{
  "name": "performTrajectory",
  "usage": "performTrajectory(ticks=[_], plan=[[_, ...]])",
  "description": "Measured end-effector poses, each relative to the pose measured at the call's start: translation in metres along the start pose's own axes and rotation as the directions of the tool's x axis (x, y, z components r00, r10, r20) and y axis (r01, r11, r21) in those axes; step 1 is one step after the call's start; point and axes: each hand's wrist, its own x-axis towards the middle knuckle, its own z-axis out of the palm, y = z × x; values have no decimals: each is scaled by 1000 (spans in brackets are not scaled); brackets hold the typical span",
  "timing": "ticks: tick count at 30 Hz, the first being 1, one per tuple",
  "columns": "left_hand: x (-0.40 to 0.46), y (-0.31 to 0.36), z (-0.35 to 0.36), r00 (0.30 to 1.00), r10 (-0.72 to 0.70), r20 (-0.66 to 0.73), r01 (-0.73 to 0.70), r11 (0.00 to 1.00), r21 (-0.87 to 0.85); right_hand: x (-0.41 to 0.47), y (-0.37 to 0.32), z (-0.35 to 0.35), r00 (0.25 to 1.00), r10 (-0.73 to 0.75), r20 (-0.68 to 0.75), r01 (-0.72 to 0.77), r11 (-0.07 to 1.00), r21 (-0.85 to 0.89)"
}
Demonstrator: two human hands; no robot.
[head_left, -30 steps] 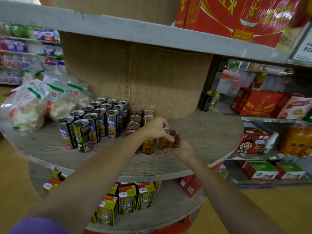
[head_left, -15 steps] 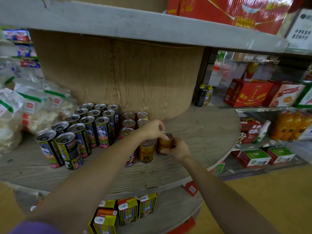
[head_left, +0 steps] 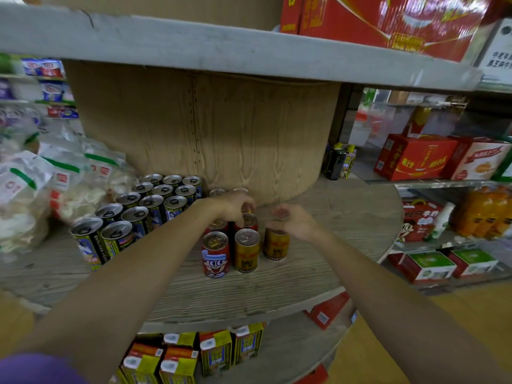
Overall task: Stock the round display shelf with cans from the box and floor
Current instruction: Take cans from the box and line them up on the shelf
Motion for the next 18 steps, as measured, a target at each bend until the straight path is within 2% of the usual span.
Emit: performTrajectory(ticks=[3,7,10,14,18], plan=[[-1,-9,4,997,18,80,-22,998,50,11,-10,6,999,-47,6,47,990,-133],[6,-14,16,992,111,61,-119,982,150,18,-10,18,998,-50,26,55,966,-253],[10,-11,17,991,133,30,-136,978,160,16,-8,17,998,-61,-1,59,964,-258],[7,-5,2,995,83,53,-90,987,133,12,-9,8,993,-90,-74,69,968,-242],[-4,3,-29,998,62,-11,-62,997,-43,7,-21,1,978,-146,-148,123,981,-150]])
